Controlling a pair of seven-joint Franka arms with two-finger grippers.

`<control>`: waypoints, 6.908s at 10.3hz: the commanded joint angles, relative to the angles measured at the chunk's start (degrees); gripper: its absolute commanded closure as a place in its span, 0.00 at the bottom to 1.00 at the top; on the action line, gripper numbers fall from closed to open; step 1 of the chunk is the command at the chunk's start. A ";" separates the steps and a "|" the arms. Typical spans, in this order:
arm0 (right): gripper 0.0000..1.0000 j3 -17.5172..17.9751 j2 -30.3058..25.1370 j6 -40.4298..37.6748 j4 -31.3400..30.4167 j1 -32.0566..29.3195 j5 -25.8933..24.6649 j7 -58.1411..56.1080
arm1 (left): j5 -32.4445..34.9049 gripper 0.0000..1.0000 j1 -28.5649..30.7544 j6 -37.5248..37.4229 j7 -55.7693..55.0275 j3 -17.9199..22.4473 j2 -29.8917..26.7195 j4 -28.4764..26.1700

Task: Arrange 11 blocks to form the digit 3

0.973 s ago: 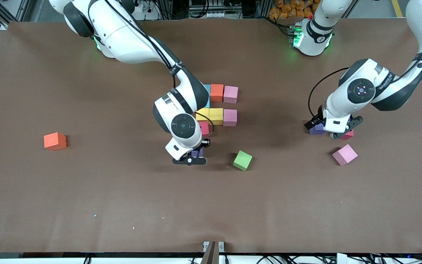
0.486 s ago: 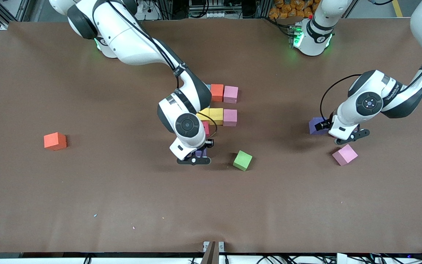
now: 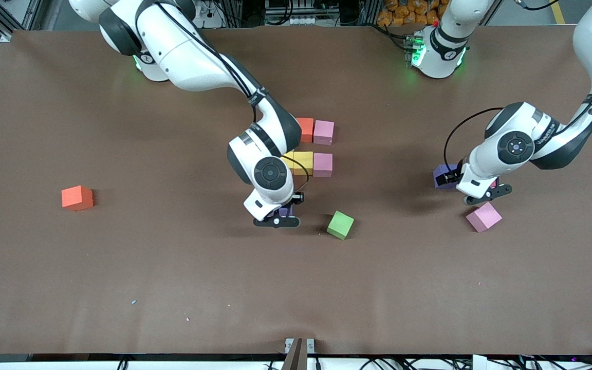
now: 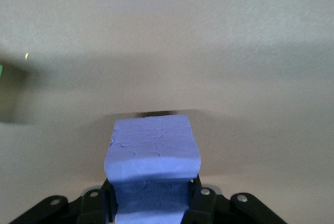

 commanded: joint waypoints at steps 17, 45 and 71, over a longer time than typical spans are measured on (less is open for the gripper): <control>0.88 1.42 4.56 -1.55 4.30 -0.25 0.61 -1.78 | -0.82 0.87 -3.82 1.94 4.26 5.85 1.82 2.40; 0.00 -0.60 -10.45 -12.27 0.89 -10.77 -1.93 -21.25 | -25.34 0.99 -57.19 6.41 -85.81 24.34 1.99 33.86; 0.00 -0.60 -53.19 -22.81 -24.09 -41.37 -1.94 -48.54 | -27.28 0.96 -73.07 16.88 -89.52 34.85 10.51 40.73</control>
